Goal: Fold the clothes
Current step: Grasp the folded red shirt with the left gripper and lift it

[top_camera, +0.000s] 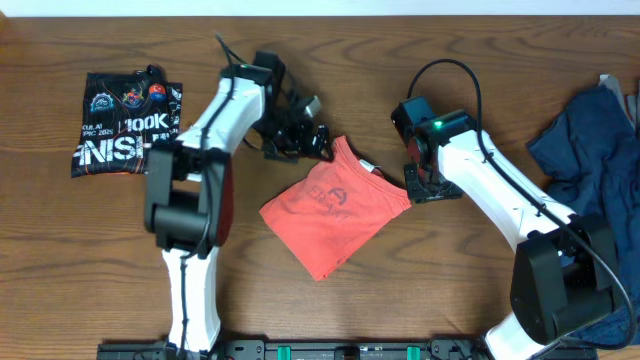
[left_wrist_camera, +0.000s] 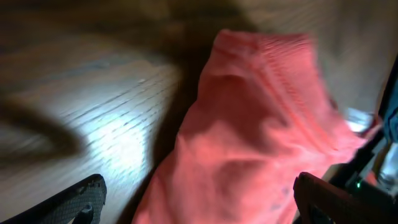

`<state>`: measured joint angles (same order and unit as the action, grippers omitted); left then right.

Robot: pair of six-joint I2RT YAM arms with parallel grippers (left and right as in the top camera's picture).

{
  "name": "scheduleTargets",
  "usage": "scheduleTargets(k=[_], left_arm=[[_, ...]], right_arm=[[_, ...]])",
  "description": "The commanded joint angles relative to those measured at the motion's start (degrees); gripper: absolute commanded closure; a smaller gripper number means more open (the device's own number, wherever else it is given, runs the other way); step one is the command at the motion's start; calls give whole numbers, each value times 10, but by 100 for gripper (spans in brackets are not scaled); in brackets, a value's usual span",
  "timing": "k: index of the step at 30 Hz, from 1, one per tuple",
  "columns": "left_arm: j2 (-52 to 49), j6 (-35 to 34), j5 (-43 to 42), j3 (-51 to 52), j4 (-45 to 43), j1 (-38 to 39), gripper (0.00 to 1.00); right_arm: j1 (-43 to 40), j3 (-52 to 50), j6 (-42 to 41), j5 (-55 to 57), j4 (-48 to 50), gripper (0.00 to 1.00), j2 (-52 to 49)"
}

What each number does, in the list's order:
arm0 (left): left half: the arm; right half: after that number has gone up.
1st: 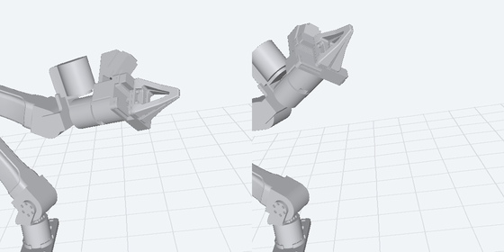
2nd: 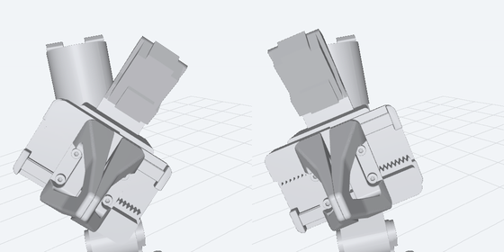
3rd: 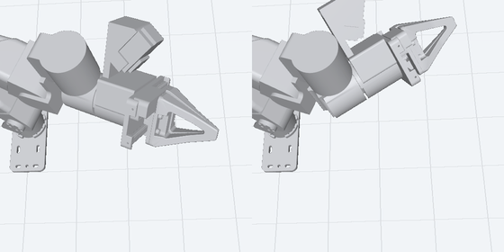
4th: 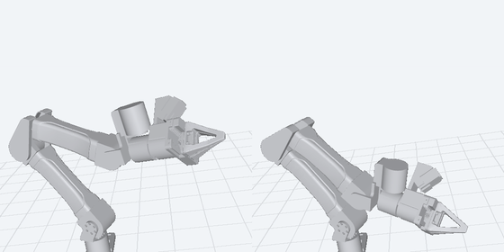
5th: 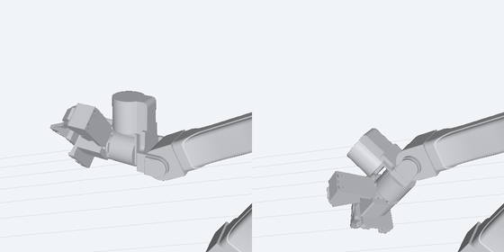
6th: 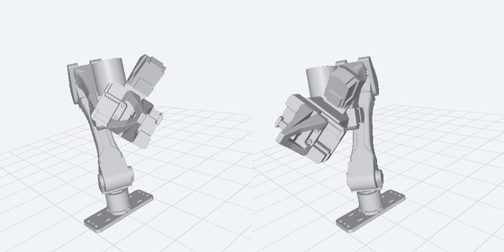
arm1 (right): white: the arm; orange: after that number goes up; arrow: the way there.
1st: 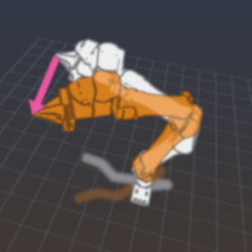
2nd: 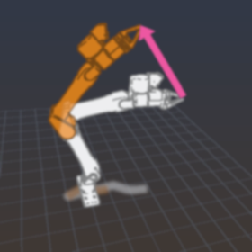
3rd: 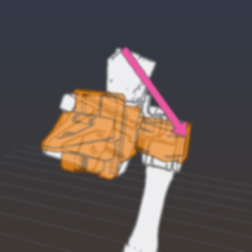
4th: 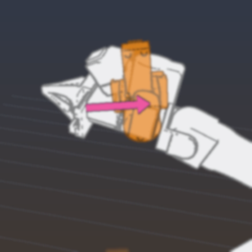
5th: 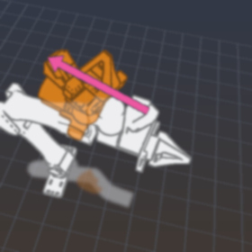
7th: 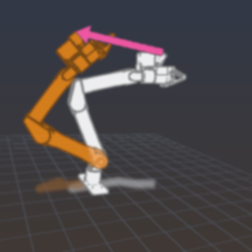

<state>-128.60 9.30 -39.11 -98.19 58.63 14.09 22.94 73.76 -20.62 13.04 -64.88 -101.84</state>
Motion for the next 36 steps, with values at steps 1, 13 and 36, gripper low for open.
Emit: scheduleTargets(k=[1,13,36], left_arm=[[-33,25,-25,-2,6,13,3],[-70,40,-22,3,66,65,56],[80,-89,53,-124,-20,-266,94]], right_arm=[[-5,-1,-12,0,-3,64,3],[-5,-1,-12,4,-3,64,3],[-44,-1,-42,19,-9,66,4]])
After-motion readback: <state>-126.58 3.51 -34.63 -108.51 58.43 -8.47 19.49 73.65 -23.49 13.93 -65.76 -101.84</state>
